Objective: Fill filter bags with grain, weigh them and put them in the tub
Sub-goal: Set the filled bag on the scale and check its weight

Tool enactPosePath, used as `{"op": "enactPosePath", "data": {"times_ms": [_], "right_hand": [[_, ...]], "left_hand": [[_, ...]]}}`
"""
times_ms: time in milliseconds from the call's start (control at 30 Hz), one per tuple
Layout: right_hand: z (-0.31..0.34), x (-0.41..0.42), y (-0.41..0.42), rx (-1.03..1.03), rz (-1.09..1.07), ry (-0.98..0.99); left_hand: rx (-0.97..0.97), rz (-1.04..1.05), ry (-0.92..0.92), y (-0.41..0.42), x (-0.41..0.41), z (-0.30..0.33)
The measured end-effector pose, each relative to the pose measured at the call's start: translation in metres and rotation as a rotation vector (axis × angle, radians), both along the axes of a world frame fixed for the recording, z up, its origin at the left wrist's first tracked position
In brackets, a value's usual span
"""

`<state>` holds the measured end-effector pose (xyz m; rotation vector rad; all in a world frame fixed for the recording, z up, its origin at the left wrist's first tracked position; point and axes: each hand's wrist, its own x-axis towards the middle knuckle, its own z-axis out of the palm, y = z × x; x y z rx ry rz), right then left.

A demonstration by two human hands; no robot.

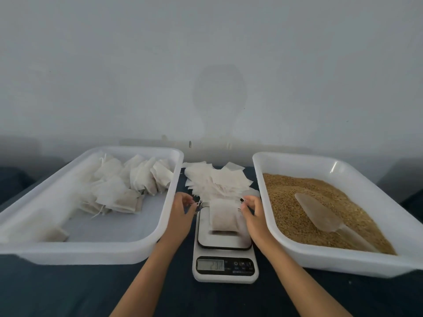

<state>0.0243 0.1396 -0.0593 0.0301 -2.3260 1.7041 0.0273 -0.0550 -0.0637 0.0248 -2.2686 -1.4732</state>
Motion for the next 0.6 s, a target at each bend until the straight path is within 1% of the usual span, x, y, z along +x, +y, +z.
{"op": "enactPosePath", "data": {"times_ms": [400,467,600], "right_hand": [[0.001,-0.006,-0.002,-0.004,-0.040,-0.003],[0.000,-0.011,-0.005,0.019,-0.030,-0.021],[0.001,-0.016,-0.013,0.111,0.000,-0.054]], "left_hand": [[-0.140,-0.001,0.014,0.008,-0.002,0.005],[-0.134,-0.026,-0.041,0.012,-0.004,0.007],[-0.162,-0.130,-0.254,0.025,-0.013,0.015]]}}
